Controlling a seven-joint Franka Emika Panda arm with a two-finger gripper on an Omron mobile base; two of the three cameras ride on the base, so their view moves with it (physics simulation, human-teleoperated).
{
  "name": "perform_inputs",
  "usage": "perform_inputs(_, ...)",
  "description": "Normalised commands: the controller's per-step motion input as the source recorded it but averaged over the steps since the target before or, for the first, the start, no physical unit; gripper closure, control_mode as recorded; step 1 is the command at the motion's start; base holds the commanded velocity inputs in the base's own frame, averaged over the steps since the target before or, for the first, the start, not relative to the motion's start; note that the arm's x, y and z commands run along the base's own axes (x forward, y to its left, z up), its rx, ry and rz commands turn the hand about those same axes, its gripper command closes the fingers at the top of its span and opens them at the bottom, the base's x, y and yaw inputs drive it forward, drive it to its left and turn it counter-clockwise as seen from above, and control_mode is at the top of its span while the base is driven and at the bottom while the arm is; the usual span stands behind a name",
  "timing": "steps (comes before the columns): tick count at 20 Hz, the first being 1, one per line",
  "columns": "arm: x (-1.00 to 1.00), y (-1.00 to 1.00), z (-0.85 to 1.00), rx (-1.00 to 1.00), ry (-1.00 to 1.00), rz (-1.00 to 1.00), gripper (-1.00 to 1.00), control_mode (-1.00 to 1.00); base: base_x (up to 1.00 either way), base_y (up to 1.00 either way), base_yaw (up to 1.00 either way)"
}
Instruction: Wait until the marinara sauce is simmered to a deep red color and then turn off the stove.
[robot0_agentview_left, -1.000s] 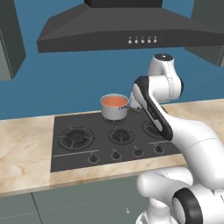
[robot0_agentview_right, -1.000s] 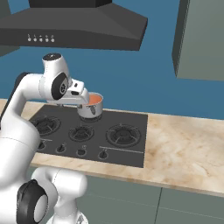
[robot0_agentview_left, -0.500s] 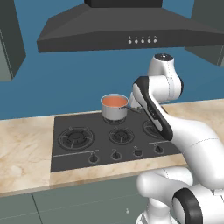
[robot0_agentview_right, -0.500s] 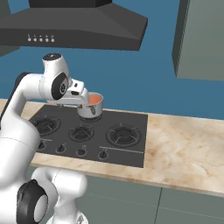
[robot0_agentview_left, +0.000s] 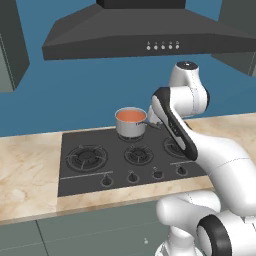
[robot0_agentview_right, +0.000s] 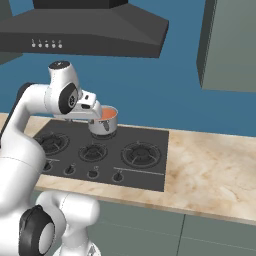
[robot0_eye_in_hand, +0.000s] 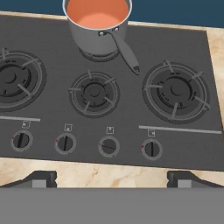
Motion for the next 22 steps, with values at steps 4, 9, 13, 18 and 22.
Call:
perform_inputs(4,0.0,0.0,0.0,0.0,0.0,0.0,-1.0,-1.0,0.0,0.0,0.0)
perform_inputs(9,0.0,0.0,0.0,0.0,0.0,0.0,-1.0,-1.0,0.0,0.0,0.0)
perform_inputs(13,0.0,0.0,0.0,0.0,0.0,0.0,-1.0,-1.0,0.0,0.0,0.0)
perform_inputs(18,0.0,0.0,0.0,0.0,0.0,0.0,-1.0,-1.0,0.0,0.0,0.0)
perform_inputs(22,0.0,0.0,0.0,0.0,0.0,0.0,-1.0,-1.0,0.0,0.0,0.0)
